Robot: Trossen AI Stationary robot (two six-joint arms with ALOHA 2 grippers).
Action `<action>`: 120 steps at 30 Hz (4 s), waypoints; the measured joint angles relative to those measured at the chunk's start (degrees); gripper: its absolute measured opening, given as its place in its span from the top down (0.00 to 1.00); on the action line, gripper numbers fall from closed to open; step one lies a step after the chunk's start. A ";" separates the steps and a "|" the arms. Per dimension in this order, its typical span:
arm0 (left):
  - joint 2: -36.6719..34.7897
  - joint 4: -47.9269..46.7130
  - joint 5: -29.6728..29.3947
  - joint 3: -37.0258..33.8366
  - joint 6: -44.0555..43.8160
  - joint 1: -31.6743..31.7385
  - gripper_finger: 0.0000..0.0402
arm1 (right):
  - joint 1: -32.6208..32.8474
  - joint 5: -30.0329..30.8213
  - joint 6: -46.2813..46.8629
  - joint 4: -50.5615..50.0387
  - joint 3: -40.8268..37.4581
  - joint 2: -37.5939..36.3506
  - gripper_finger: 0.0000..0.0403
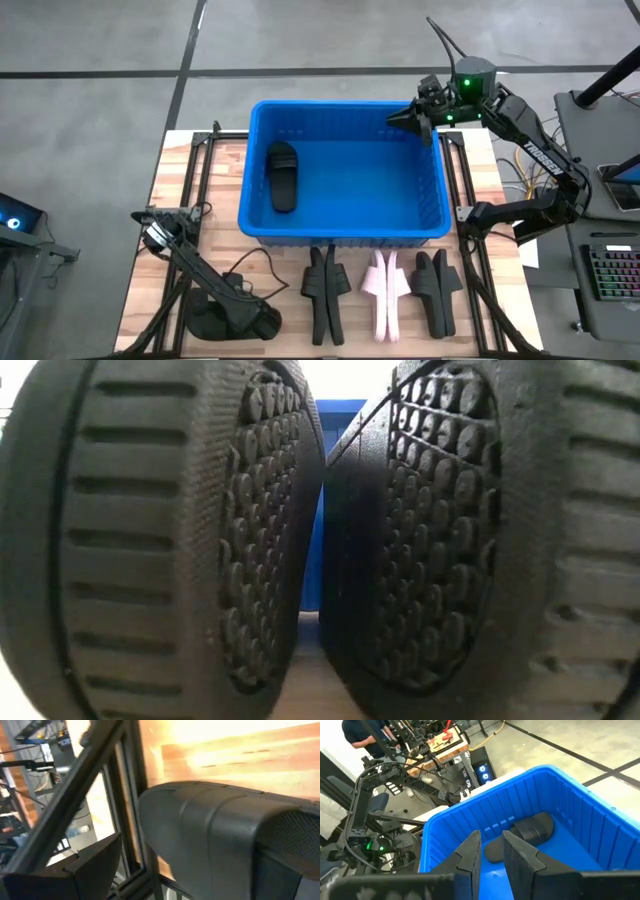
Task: Pick and place slides into bin
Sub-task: Put the black slide into the blue bin
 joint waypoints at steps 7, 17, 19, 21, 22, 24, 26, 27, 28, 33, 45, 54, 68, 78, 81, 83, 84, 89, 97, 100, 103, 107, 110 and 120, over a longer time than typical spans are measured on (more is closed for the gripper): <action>-0.04 8.29 3.53 -2.01 -2.29 0.18 0.13 | 0.00 0.00 -0.03 -0.07 0.00 0.00 0.81; -0.17 13.14 5.70 -4.26 -4.50 -0.48 0.18 | 0.00 0.00 -0.05 -0.36 0.00 0.00 0.82; -0.20 13.75 5.50 -4.96 -2.54 -0.44 0.23 | 0.00 0.00 -0.04 -0.35 0.00 0.00 0.83; -0.33 14.33 5.37 -5.71 -1.57 -0.44 0.30 | 0.00 0.00 -0.03 -0.35 0.00 0.00 0.83; -0.33 14.13 5.24 -5.98 -1.40 -0.44 0.34 | 0.00 0.00 -0.03 -0.34 0.00 0.00 0.83; -0.31 13.84 4.84 -6.42 -0.21 -0.46 0.44 | 0.00 0.00 -0.03 -0.35 0.00 0.00 0.82; -0.31 13.35 4.16 -6.58 0.45 -0.54 0.54 | 0.00 0.00 -0.03 -0.35 0.00 0.00 0.81; -0.36 12.85 3.37 -6.45 0.46 -0.57 0.60 | 0.00 0.00 -0.03 -0.35 0.00 0.00 0.81; -0.53 12.04 1.53 -6.12 0.54 -0.60 0.67 | 0.00 -0.02 -0.03 -0.33 0.00 0.00 0.81; -3.83 10.27 -7.93 -5.13 1.48 -0.46 0.96 | 0.00 0.00 -0.03 -0.33 0.00 0.00 0.81; -19.11 10.73 -29.84 -2.45 14.23 0.77 1.00 | 0.00 -0.02 -0.03 -0.28 0.00 0.00 0.82; -30.27 22.09 -63.50 7.63 40.63 3.55 1.00 | 0.00 -0.02 0.86 -0.33 0.00 0.00 0.81; -32.06 34.36 -78.37 15.90 102.56 23.40 1.00 | 0.02 -0.02 6.41 -0.33 0.00 0.00 0.81; -29.68 33.80 -75.20 11.14 125.54 44.04 1.00 | 0.02 -0.02 14.59 -0.33 0.00 -0.20 0.83; -27.79 34.51 -72.52 9.96 129.09 47.58 1.00 | 0.02 -0.02 14.57 -0.31 0.00 -0.28 0.83; -26.11 34.03 -72.50 9.13 130.33 49.50 1.00 | 0.02 0.00 14.57 -0.31 0.00 -0.22 0.82; -25.18 33.99 -72.50 8.91 130.76 50.40 1.00 | 0.02 0.00 14.57 -0.31 0.00 -0.22 0.82; -18.87 33.94 -73.10 8.68 132.84 54.40 1.00 | 0.02 0.00 14.55 -0.31 0.00 -0.20 0.82; -11.10 34.51 -74.31 7.37 135.98 58.42 1.00 | 0.02 0.02 13.50 -0.33 0.00 -0.21 0.82; -10.62 36.83 -74.03 5.54 136.61 59.00 1.00 | 0.02 0.02 13.48 -0.35 -0.07 -0.21 0.81; -10.75 37.54 -73.71 2.97 136.69 59.32 1.00 | 0.02 0.02 13.28 -0.33 -0.07 -0.20 0.81; -11.98 37.26 -73.78 -0.43 136.65 59.72 1.00 | 0.00 0.02 12.96 -0.35 -0.09 -0.20 0.82; -13.13 37.27 -73.85 -3.25 137.44 60.59 1.00 | 0.02 0.02 12.82 -0.33 -0.09 -0.20 0.83; -12.97 41.86 -75.98 -8.59 140.91 63.56 1.00 | 0.02 0.02 12.82 -0.34 -0.09 -0.20 0.81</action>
